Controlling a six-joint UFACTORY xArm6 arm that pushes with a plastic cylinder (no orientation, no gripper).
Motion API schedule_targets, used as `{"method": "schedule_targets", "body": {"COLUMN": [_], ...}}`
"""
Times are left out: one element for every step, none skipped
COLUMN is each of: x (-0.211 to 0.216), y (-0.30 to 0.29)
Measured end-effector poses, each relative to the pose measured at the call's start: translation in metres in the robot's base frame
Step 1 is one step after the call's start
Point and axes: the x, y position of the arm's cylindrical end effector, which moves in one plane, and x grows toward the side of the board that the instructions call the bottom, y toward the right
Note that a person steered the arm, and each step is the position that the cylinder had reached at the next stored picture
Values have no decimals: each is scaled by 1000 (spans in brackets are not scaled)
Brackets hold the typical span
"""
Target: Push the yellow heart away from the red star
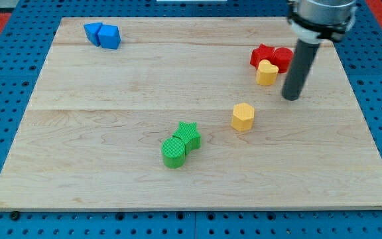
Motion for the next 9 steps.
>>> {"method": "schedule_targets", "body": {"x": [0,0,0,0,0,0,0,-1,-6], "y": [15,26,35,43,51,62,73,80,71]}}
